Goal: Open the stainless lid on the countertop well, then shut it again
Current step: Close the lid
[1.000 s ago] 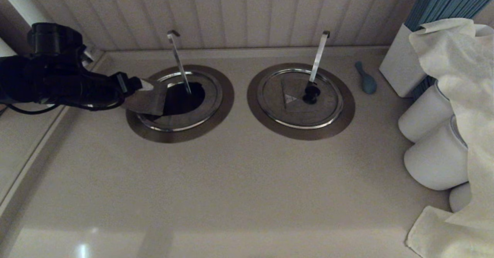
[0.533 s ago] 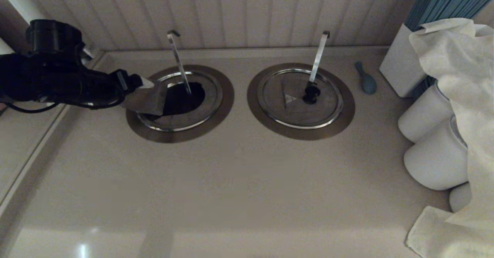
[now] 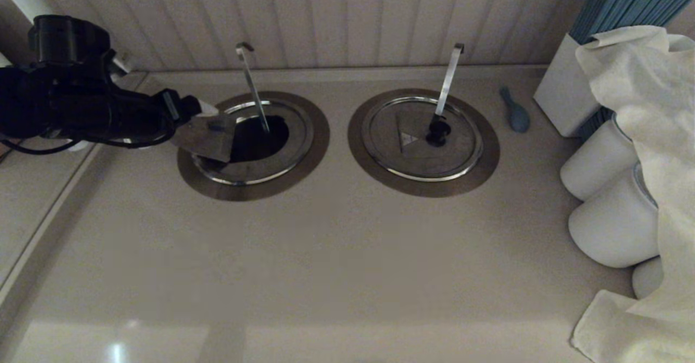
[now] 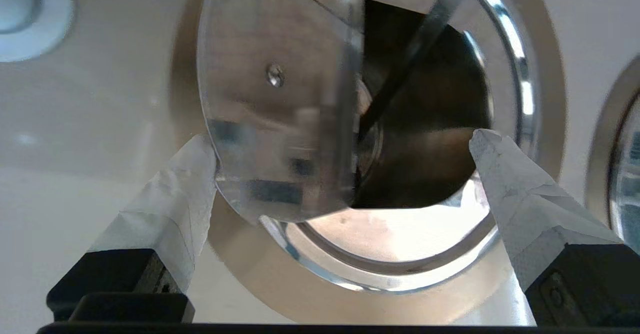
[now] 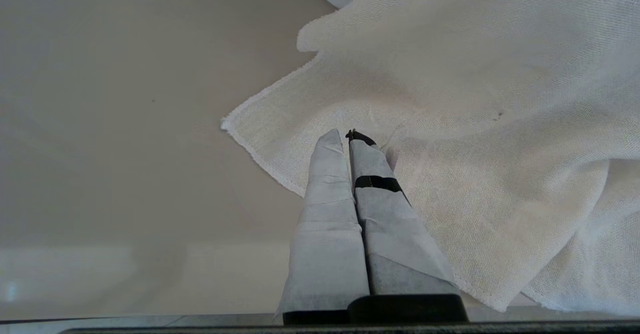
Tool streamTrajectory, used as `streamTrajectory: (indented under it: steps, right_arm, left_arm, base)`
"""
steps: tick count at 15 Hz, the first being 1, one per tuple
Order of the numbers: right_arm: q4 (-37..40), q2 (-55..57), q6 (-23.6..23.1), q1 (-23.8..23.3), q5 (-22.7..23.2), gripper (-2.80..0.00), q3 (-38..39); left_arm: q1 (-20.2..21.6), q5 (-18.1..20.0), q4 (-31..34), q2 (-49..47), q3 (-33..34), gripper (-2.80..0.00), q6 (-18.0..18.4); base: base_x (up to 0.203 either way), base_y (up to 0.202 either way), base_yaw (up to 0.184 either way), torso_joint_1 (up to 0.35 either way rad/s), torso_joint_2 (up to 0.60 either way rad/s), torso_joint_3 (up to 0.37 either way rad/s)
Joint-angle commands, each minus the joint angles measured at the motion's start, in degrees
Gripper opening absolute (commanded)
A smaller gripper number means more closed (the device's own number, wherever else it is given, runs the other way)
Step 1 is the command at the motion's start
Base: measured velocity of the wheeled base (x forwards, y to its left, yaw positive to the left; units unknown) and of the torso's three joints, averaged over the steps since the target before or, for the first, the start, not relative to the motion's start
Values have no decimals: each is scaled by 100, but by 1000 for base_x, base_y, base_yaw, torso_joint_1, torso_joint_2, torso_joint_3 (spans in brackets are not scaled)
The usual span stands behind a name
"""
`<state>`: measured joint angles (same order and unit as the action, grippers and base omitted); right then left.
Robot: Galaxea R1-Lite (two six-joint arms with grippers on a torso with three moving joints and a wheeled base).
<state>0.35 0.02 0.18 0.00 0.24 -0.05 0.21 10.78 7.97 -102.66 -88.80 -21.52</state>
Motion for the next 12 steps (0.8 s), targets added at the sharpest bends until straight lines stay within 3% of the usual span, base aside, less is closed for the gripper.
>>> streamTrajectory:
  steps: [1,6,9,12]
  right_arm:
    - [0,-2,-1,0,2,-280,-4]
    - [0,-2,-1,0,2,-280,-4]
    - [0,-2,-1,0,2,-280,-4]
    - [0,-2,-1,0,2,-280,5]
  left_arm:
    - [-86,-3,3,53,29,0,-27]
    - [-330,-16,-17,118,131,0,-62]
    - [-432,-173,-863,210,460,0,-47]
    - [-542,-225,-911,367,506,0,-54]
  base:
    - [0,0,0,0,0,0]
    - [0,0,0,0,0,0]
    - [0,0,0,0,0,0]
    - [0,0,0,0,0,0]
